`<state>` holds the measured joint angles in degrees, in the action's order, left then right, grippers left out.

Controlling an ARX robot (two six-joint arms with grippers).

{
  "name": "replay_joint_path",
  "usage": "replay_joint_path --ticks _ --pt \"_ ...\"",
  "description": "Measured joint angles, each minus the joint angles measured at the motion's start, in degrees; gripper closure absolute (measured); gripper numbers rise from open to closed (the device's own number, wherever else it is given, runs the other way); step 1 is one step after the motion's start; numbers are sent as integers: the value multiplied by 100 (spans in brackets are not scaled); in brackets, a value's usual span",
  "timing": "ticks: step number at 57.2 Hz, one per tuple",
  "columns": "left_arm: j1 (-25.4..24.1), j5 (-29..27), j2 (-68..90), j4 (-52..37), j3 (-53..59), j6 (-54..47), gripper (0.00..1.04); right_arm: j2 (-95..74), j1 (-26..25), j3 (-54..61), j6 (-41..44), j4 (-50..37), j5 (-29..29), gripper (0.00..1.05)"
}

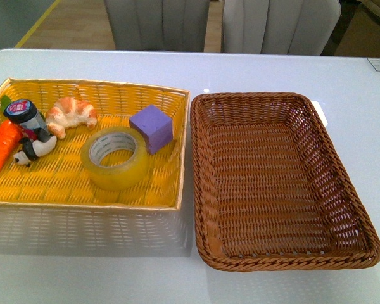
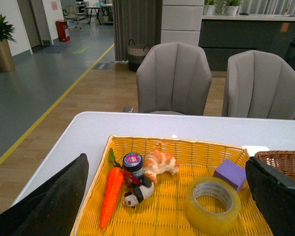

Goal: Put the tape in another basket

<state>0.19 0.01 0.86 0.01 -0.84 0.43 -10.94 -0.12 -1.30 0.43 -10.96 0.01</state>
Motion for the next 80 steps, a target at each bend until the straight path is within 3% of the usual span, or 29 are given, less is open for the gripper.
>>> replay_joint_path --ticks 5,10,26,52,56,61,68,80 --pt "0 0 0 0 0 0 9 179 0 0 -2 181 2 103" --pt "0 -2 0 2 0 0 9 846 0 -2 0 1010 4 103" --pt "0 0 0 0 0 0 9 1054 0 -2 2 1082 0 102" --pt "-4 20 11 13 -7 2 9 1058 0 -2 0 1086 0 22" --pt "-142 684 734 1351 -562 527 9 1058 0 -2 0 1088 2 10" --pt "-149 903 2118 2280 -1187 1045 9 1062 2 -2 -2 1086 -2 9" --pt "-109 885 3504 1585 -1488 1211 9 1062 2 -2 -2 1088 2 9" --pt "-48 756 6028 -575 -1971 1182 9 1062 2 -2 -2 1088 0 9"
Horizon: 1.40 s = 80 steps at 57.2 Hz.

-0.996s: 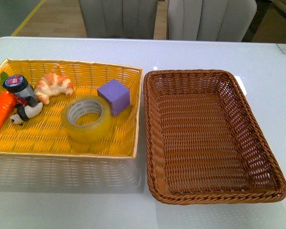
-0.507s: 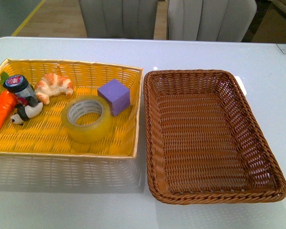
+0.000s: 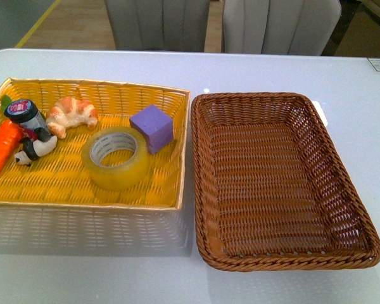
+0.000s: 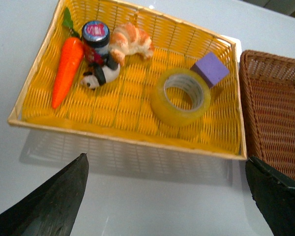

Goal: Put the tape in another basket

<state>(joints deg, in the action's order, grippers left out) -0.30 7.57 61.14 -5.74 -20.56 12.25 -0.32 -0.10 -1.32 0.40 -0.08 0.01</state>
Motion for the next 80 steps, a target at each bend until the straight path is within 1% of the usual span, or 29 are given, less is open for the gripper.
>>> replay_joint_path --ticks 5,11,18,25,56,80 --pt "7 -35 1272 -870 -356 -48 9 0 0 0 0 0 0 9" --pt "9 -101 2570 -1432 -839 -48 9 0 0 0 0 -2 0 9" --pt "90 -168 3720 -1635 -1394 -37 9 0 0 0 0 0 0 9" --pt "337 -264 4699 -1685 -1974 -42 9 0 0 0 0 0 0 9" --pt "809 -450 6408 -1635 -3206 57 9 0 0 0 0 0 0 9" --pt "866 -525 7143 -1447 -3873 96 9 0 0 0 0 0 0 9"
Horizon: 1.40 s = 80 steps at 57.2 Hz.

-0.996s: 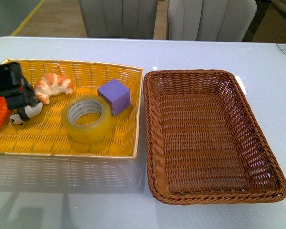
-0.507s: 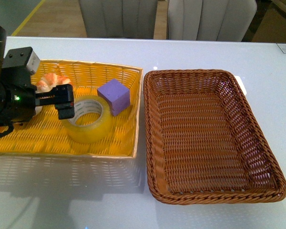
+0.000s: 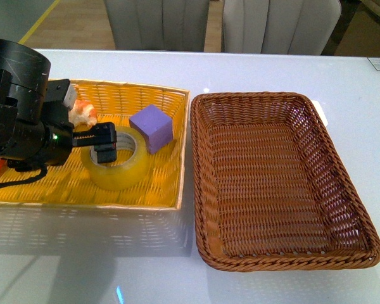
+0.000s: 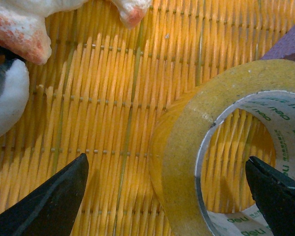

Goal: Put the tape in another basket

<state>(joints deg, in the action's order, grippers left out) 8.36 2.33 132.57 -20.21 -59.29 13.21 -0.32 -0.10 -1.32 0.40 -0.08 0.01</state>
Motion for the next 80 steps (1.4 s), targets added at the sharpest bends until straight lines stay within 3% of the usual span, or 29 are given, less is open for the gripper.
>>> replay_joint_path --ticks 4,32,61,80 --pt "9 -48 55 55 -57 11 14 0 0 0 0 0 0 9" --pt "68 -221 50 116 -164 4 87 0 0 0 0 0 0 9" --pt "160 -223 -1231 247 708 -164 89 0 0 0 0 0 0 9" --pt "951 -232 -1895 710 525 -125 89 0 0 0 0 0 0 9"
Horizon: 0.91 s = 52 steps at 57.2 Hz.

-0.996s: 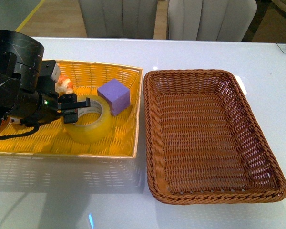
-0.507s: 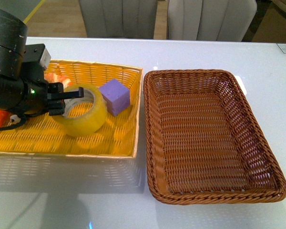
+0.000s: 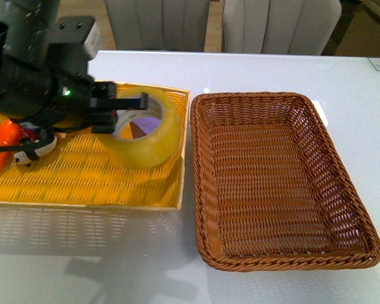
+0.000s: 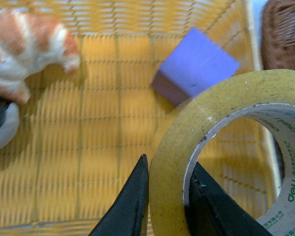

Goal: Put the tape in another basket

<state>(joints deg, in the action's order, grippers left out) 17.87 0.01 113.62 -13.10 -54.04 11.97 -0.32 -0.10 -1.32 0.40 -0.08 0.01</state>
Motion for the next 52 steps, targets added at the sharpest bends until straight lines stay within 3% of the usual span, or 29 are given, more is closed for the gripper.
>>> replay_joint_path --ticks 31,52 --pt "1517 -173 1174 920 -2212 186 89 0 0 0 0 0 0 9" --pt "1993 -170 2028 1283 -3161 293 89 0 0 0 0 0 0 9"
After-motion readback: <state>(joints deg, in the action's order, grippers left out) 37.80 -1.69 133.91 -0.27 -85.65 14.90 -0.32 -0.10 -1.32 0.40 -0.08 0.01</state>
